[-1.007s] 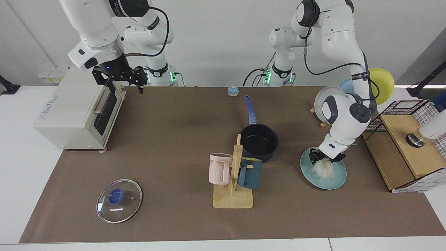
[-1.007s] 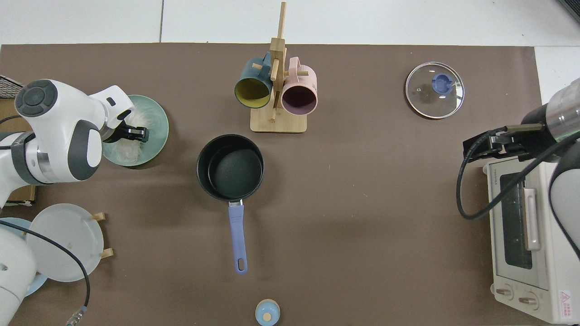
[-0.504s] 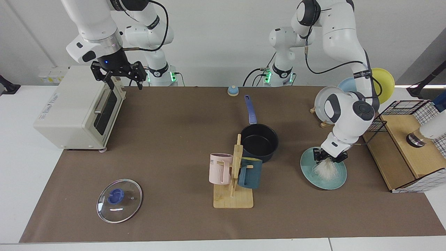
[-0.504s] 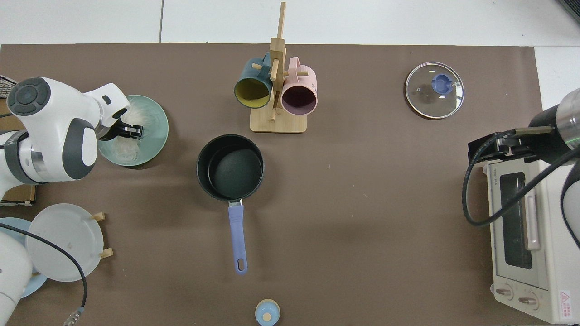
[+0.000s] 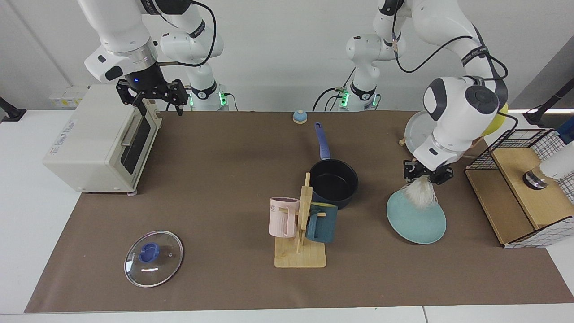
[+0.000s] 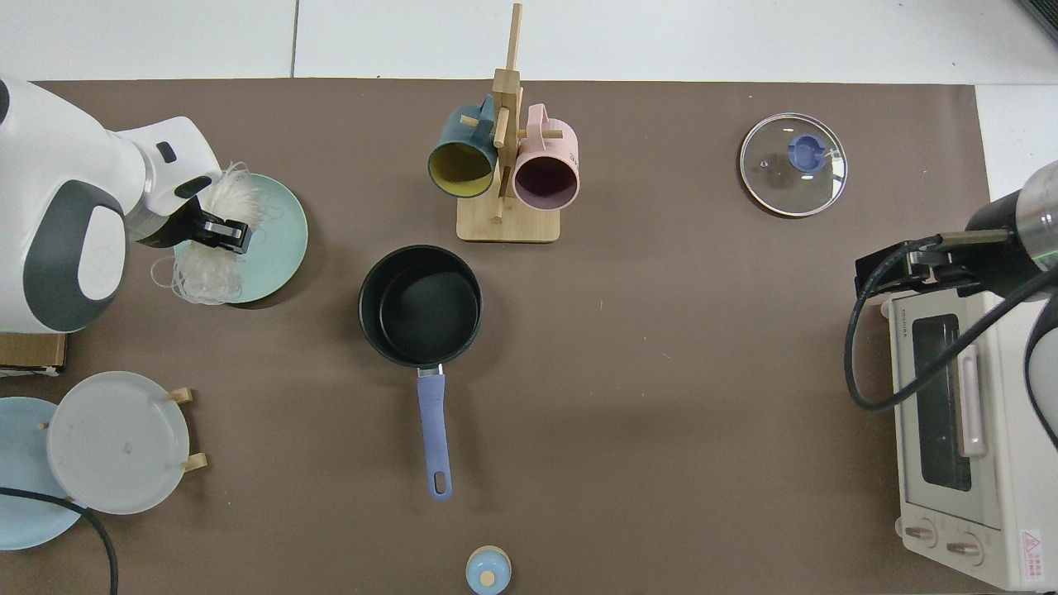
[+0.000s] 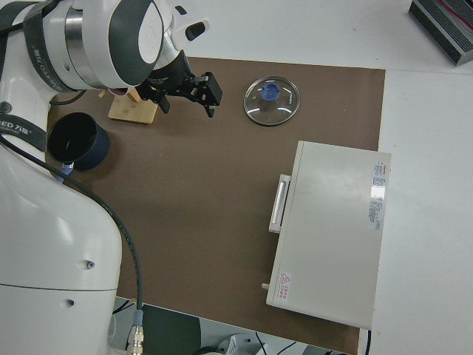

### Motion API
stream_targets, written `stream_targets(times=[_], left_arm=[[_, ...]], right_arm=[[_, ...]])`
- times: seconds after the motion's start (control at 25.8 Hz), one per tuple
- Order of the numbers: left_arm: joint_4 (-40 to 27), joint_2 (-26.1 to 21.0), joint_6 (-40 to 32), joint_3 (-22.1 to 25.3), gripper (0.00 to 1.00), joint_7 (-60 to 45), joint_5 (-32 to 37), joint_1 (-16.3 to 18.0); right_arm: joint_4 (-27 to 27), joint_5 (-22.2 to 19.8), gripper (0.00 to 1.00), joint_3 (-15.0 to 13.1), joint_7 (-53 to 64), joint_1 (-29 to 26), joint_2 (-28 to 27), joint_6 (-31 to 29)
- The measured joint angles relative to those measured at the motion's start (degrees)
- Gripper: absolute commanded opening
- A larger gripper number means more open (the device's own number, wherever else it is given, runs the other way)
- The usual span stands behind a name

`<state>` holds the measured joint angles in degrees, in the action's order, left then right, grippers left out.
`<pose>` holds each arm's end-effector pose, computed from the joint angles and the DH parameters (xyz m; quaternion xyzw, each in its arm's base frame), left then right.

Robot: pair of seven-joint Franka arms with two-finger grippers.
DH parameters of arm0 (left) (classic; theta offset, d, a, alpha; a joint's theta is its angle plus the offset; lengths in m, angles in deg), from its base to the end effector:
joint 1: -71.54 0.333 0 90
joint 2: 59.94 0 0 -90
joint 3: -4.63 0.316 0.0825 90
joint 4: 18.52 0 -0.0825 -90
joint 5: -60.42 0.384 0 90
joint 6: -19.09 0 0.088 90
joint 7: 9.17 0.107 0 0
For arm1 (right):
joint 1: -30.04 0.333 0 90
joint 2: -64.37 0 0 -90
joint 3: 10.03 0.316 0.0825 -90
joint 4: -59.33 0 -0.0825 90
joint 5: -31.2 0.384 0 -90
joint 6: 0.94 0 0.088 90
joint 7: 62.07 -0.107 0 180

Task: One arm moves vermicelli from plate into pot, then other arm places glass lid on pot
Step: 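Carry the vermicelli to the pot while the right gripper reaches the lid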

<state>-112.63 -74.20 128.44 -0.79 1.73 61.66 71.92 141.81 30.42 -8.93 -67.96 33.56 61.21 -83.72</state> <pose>0.6360 -0.0494 0.4714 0.9900 -0.1406 0.0092 0.0009 0.5573 0.0431 0.6442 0.9996 -0.0118 -0.0243 0.0085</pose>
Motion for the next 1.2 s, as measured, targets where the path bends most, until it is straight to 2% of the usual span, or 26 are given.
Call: stream_targets(times=[0.12, 0.27, 0.5, 0.66, 0.97, 1.2], left_arm=[[-0.2, 2.1, -2.0, -1.3, 0.00, -1.7, 0.0, -0.9], [-0.5, 3.2, -2.7, -5.5, 0.00, -8.5, 0.0, -1.0], [-1.0, 3.2, -2.8, -12.9, 0.00, -20.3, 0.0, -1.3], [-1.7, 3.2, -2.7, -16.8, 0.00, -26.5, 0.1, -1.6], [-8.1, 3.0, 1.2, -18.5, 0.00, -30.7, 0.1, -1.7], [-14.1, 2.7, 9.7, -19.2, 0.00, -32.9, 0.6, -2.5]], right_arm=[[-0.1, 0.0, 1.00, 0.0, 0.0, 0.0, -0.2, -0.2], [-1.7, 0.0, 1.00, -0.2, 0.0, -0.4, -2.2, -0.9], [-10.2, 0.0, 1.00, -0.6, 0.0, -0.9, -11.2, -1.6], [-13.8, 0.0, 1.00, -1.1, 0.0, -1.0, -16.8, -3.7], [-15.6, -0.1, 1.00, -1.4, 0.0, -1.8, -23.7, -10.8], [-19.2, -0.1, 1.00, -1.7, 0.3, -2.6, -31.5, -17.2]])
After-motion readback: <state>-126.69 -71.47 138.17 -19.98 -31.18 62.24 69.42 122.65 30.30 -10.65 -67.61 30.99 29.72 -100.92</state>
